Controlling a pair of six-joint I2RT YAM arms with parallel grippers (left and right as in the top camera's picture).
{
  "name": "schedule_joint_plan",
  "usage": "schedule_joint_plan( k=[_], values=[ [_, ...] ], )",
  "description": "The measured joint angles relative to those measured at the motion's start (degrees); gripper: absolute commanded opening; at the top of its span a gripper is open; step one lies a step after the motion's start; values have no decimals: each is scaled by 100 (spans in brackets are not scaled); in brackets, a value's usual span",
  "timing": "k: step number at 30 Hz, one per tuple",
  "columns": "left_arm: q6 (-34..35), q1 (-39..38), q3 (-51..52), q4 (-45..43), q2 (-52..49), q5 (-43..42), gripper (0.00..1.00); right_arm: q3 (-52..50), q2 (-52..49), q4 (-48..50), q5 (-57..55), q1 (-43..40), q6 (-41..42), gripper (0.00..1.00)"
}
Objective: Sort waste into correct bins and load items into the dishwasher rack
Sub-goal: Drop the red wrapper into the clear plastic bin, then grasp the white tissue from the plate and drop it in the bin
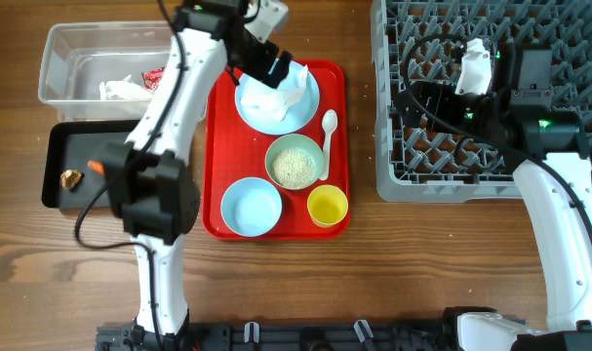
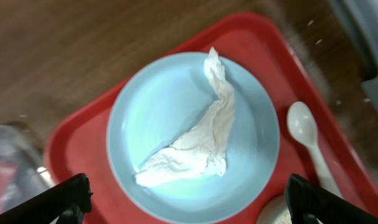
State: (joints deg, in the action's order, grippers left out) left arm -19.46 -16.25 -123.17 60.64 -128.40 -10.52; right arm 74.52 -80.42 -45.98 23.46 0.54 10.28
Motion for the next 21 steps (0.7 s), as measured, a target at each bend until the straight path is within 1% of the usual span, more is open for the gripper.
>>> schedule_joint_plan(
  k=[2,5,6,7,8,10,12,14,15,16,17,19,21],
  values=[
    [-15,-81,0,-24,-365,13,100,0,0,-20,0,0,0,100],
    [-35,-170,0,-24,-658,13,98,0,0,-90,0,0,0,100],
    [-39,-201,0,-35,-756,13,94,0,0,-111,-2,0,0,100],
    [-42,-208,0,-48,-824,13,93,0,0,-120,-7,0,0,100],
    [-55,-208,0,-61,-907,13,88,0,0,-122,-22,0,0,100],
    [-79,-208,0,-61,-1099,13,75,0,0,-122,-33,0,0,100],
    [-105,-208,0,-81,-1202,13,71,0,0,-164,-42,0,0,100],
    [-81,-208,0,-103,-1346,13,60,0,0,-190,-44,0,0,100],
    [-72,-208,0,-127,-1384,37,51,0,0,-208,-44,0,0,100],
    [-52,-208,-2,-127,-1384,33,44,0,0,-219,-44,0,0,100],
    [-42,-205,-7,-138,-1384,44,32,0,0,-225,-44,0,0,100],
    [33,-203,-7,-131,-1390,37,4,0,0,-229,-44,0,0,100],
    [129,-208,-7,-127,-1390,35,4,0,0,-234,-46,0,0,100]
  ],
)
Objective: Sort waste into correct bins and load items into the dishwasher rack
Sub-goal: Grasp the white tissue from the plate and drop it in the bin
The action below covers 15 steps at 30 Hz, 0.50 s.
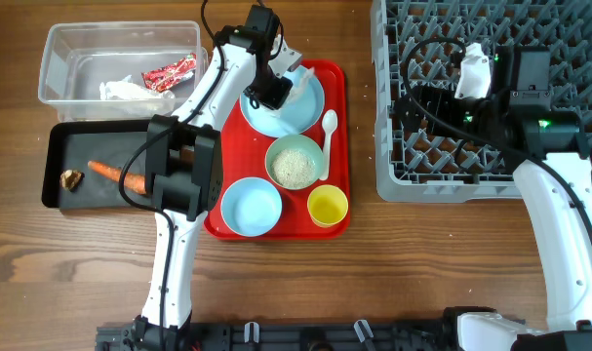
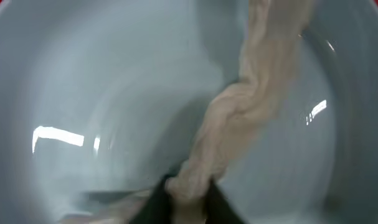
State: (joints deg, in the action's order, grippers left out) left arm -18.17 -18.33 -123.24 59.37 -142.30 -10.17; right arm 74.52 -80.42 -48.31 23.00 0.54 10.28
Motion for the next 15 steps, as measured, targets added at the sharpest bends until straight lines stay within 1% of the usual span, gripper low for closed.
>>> schedule_joint_plan(
  k=[5,10,14,15],
  values=[
    [273,0,0,-4,7,0,4,0,0,-15,-2,0,0,100],
    [848,79,-184,9,396,310,4,0,0,-11,-15,0,0,100],
    [1215,586,-409,26,1740,1416,4,0,0,81,-15,0,0,100],
    [1281,758,-474,116,1969,1585,4,0,0,81,-15,0,0,100]
  ],
)
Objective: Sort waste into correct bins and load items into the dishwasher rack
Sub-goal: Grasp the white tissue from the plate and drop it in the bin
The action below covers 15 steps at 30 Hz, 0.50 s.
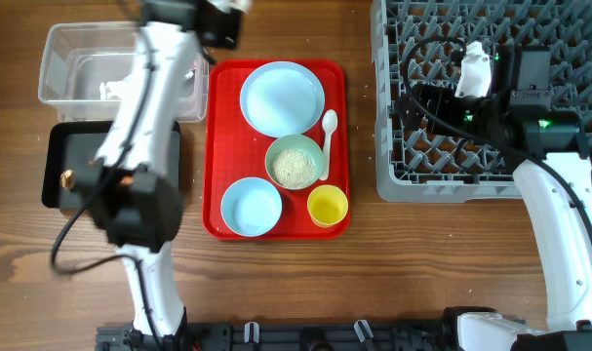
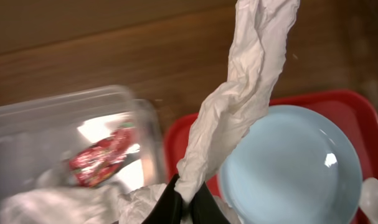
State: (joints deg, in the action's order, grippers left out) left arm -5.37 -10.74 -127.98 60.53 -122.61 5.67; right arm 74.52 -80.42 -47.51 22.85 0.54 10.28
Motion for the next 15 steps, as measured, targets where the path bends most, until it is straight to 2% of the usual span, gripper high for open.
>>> schedule_joint_plan(
  k=[4,7,8,9,10,12,15],
  values=[
    [173,610,-55,260,188,321,4,0,0,11,0,0,0,100],
    [315,1097,164,356,13,343,14,0,0,42,0,0,0,100],
    [350,1239,267,343,-48,323,22,0,0,76,0,0,0,100],
    [358,1342,358,350,-107,297,36,0,0,127,-2,0,0,100],
    [402,1425,435,345,-173,278,74,0,0,155,0,0,0,100],
    [420,1552,605,330,-345,260,91,0,0,168,0,0,0,100],
    [433,1574,695,243,-472,238,99,0,0,168,-2,0,0,100]
  ],
)
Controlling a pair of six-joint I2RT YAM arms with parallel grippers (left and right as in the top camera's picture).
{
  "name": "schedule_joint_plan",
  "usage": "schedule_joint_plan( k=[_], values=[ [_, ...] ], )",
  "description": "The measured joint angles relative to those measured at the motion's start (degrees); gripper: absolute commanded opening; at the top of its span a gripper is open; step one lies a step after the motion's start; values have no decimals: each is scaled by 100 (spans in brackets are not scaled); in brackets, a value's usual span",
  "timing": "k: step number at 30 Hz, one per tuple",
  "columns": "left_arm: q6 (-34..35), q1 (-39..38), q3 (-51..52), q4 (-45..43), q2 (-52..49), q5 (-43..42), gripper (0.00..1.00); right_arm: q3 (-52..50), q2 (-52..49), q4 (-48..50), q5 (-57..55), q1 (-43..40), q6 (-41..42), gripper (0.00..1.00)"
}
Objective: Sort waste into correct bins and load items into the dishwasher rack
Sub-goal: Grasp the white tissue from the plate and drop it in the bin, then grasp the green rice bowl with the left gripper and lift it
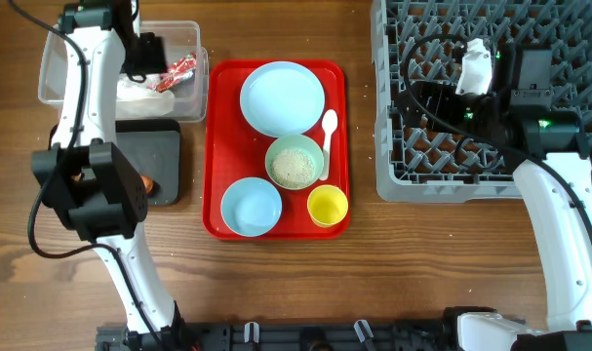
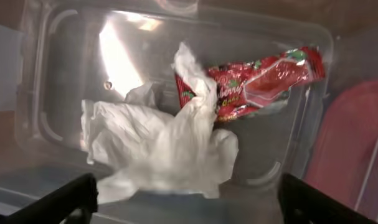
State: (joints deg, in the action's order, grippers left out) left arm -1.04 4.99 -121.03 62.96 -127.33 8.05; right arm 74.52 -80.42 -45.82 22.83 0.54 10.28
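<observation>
A crumpled white napkin (image 2: 160, 140) lies in the clear plastic bin (image 2: 45, 118) beside a red snack wrapper (image 2: 257, 81). My left gripper (image 2: 185, 211) hangs open just above them, with nothing between its fingers (image 2: 64, 199). From overhead, the left gripper (image 1: 142, 51) is over the bin (image 1: 61, 58) at the table's far left. A bare light blue plate (image 1: 282, 97) sits on the red tray (image 1: 214, 146). My right gripper (image 1: 434, 96) is over the grey dishwasher rack (image 1: 491, 185); its jaws are not clear to see.
The red tray also holds a bowl of rice (image 1: 296, 162), an empty blue bowl (image 1: 251, 207), a yellow cup (image 1: 327, 206) and a white spoon (image 1: 328, 125). A black tray (image 1: 169, 156) lies below the bin, mostly hidden by my left arm.
My left gripper was shut on the hanging napkin between the bin and the red tray. Now it is open over the bin and the napkin lies inside.
My left gripper was open above the napkin lying on the blue plate. It was then shut on the napkin on the plate, then held it up near the bin. Now the napkin rests in the bin and the plate is bare. The right arm stayed still.
</observation>
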Motion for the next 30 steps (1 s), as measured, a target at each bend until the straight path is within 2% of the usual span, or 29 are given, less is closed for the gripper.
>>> schedule_joint_plan(
  k=[8,12,16,19,23,26,30],
  values=[
    [-26,-116,2,-13,15,-129,100,0,0,92,7,0,0,100],
    [-542,-476,2,485,326,-1045,99,0,0,179,129,0,0,100],
    [-772,-1274,0,1130,820,-2079,96,0,0,210,157,0,0,100],
    [-815,-1910,2,1460,809,-2450,95,0,0,214,160,0,0,100],
    [-815,-2481,2,1862,809,-2474,95,0,0,175,160,0,0,100],
    [-813,-2542,195,2037,809,-2417,100,0,0,166,157,0,2,100],
    [-584,-2524,643,1950,804,-2238,100,0,0,234,157,55,105,100]
  ],
)
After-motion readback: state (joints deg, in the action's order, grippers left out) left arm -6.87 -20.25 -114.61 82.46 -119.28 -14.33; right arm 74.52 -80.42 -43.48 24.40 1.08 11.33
